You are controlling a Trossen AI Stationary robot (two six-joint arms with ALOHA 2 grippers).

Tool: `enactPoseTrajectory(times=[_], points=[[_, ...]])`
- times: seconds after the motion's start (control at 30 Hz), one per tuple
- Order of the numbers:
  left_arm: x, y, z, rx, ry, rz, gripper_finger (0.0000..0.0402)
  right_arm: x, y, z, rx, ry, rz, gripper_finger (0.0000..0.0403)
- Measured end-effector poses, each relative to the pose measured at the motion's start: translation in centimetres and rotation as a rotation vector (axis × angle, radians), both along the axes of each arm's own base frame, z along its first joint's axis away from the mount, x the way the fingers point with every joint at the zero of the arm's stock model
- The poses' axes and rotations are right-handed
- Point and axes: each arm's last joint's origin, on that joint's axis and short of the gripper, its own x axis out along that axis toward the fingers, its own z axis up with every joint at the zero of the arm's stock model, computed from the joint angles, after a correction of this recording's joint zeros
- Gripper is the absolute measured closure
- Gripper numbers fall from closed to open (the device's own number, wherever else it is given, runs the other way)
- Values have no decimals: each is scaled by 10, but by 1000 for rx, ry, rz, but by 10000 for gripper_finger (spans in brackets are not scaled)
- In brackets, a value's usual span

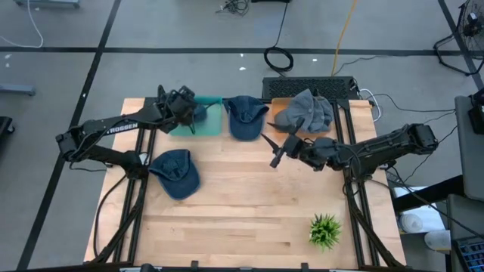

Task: Pick & Place hat
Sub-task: Put the right dark blue cap into the blue bin

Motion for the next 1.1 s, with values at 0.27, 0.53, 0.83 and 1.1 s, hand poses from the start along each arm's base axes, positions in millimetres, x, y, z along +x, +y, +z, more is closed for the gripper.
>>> enactPoseTrajectory(times=[0.27,0.53,0.83,1.1], points=[[-2,-12,-6,-45,-92,85,219,0,-1,0,-2,1,-4,225],[1,-35,-11,-57,-224,160,117,0,-1,0,-2,1,-5,229],[0,-59,-16,-136,-537,369,25,0,-1,0,-2,2,-4,226],[7,-66,20,-101,-942,614,22,0,-1,-2,26,1,-2,230]])
